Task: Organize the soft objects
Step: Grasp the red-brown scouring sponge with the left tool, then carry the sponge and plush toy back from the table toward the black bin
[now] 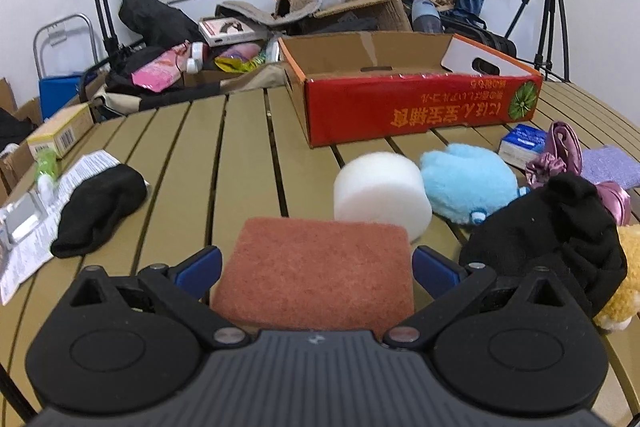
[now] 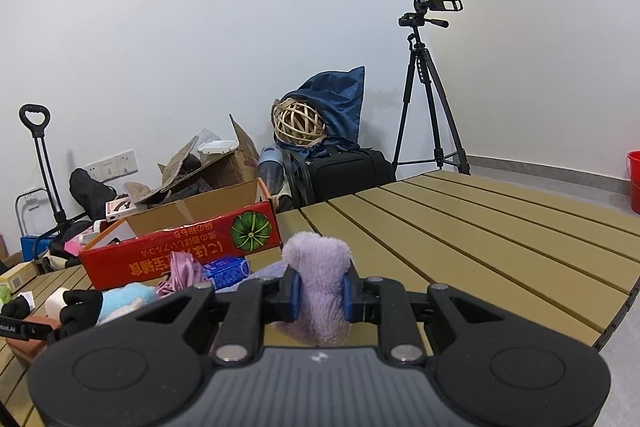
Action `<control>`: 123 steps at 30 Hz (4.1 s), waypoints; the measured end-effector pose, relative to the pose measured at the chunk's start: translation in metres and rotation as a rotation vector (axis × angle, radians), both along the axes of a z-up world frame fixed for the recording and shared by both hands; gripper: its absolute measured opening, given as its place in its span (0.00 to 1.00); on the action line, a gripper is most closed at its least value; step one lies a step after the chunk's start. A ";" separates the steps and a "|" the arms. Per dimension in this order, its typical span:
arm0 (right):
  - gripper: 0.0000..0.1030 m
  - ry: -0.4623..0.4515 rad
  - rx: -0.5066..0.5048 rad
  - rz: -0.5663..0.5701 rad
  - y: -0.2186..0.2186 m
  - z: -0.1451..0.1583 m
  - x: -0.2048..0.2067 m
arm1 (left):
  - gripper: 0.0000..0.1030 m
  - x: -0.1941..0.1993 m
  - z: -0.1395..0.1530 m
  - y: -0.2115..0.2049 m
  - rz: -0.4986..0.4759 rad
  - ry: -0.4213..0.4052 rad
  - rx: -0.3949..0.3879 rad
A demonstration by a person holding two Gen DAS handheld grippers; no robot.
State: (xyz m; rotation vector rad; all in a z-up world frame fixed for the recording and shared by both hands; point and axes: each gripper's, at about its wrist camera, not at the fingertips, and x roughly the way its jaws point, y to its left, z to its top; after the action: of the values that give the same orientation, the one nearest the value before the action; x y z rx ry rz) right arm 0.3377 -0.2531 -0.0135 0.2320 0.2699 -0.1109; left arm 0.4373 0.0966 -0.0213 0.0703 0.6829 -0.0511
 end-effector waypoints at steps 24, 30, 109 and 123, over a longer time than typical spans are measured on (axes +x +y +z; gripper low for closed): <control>0.18 -0.020 0.012 0.027 -0.004 0.005 -0.014 | 0.97 -0.008 0.007 -0.010 0.068 0.002 0.039; 0.18 -0.027 0.015 0.046 -0.006 0.008 -0.022 | 0.97 -0.025 0.023 -0.015 0.116 -0.033 0.025; 0.18 0.259 -0.155 0.388 0.039 -0.068 -0.230 | 0.97 -0.305 -0.059 -0.107 0.067 0.100 0.092; 0.18 0.422 -0.178 0.372 0.035 -0.105 -0.216 | 0.97 -0.298 -0.104 -0.107 0.044 0.263 0.101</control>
State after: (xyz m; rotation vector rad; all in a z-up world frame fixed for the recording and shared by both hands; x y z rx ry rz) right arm 0.1217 -0.2181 -0.1185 -0.0239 0.7147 0.1880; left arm 0.1391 -0.0106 -0.1255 0.1468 0.9499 0.0173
